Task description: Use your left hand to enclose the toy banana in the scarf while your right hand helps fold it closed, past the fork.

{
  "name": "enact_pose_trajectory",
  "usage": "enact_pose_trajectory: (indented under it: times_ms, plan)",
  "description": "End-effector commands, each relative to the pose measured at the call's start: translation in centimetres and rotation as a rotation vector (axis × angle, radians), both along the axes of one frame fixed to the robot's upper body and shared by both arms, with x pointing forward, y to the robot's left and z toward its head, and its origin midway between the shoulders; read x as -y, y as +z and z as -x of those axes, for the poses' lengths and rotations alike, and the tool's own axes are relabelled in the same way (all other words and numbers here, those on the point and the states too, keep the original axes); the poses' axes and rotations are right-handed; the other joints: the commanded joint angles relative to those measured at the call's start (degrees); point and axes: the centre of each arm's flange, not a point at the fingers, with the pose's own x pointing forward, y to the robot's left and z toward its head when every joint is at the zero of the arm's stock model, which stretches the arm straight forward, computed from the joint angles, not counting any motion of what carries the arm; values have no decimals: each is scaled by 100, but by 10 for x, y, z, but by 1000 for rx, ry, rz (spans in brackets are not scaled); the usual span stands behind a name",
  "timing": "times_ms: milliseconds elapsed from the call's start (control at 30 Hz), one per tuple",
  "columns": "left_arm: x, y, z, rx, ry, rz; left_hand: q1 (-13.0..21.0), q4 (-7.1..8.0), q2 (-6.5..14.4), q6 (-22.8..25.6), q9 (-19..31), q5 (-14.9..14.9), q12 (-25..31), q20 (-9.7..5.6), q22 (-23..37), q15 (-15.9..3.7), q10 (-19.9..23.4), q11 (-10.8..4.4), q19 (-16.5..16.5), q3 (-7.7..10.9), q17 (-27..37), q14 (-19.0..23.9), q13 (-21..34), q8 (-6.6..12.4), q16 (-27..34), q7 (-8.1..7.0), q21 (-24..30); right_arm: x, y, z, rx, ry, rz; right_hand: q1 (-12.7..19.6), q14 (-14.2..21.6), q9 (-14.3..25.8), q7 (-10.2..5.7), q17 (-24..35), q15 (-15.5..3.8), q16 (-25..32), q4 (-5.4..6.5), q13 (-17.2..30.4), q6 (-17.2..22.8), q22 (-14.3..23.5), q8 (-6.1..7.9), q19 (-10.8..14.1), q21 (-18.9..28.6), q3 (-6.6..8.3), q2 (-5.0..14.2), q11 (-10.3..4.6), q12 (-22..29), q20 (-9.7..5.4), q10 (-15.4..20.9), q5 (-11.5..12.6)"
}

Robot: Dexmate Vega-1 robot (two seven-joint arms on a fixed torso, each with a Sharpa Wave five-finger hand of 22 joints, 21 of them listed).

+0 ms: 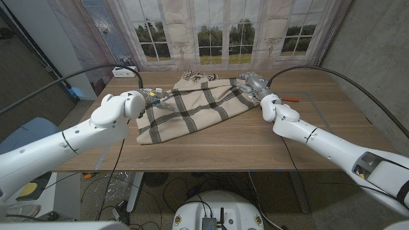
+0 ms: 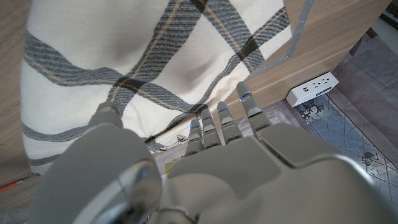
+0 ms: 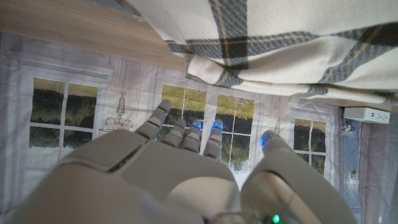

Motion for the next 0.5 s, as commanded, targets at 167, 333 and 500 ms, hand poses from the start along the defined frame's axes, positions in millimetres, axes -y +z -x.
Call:
enact_pose_trajectory:
  times_ms: [167, 333, 500]
  plan:
    - [13, -19, 16, -29, 12, -37, -60, -40, -146, -218, 6, 85, 17, 212, 0, 135, -174, 92, -47, -127, -6, -171, -4, -1, -1, -17, -98, -11, -24, 1, -85, -25, 97, 74, 51, 1, -1, -147, -31, 79, -144, 1, 50, 2, 83, 66, -89, 42, 43, 130, 75, 93, 90, 57]
    - [17, -26, 20, -52, 18, -55, -19, -84, -230, -349, 6, 120, 21, 216, -1, 190, -276, 120, -111, -182, -16, -293, -14, -6, -13, -22, -164, -14, -30, -1, -111, -31, 120, 89, 107, 2, 17, -189, -14, 102, -173, 1, 75, 3, 94, 91, -110, 45, 44, 148, 90, 120, 129, 60]
    - [23, -33, 26, -44, 24, -82, 7, -119, -304, -331, 5, 140, 36, 216, -2, 218, -301, 123, -145, -229, -21, -326, -21, 26, -2, -49, -203, -17, -36, -3, -131, -34, 130, 96, 117, 3, 25, -214, -8, 105, -190, 1, 73, 4, 94, 97, -127, 47, 47, 165, 91, 132, 134, 61]
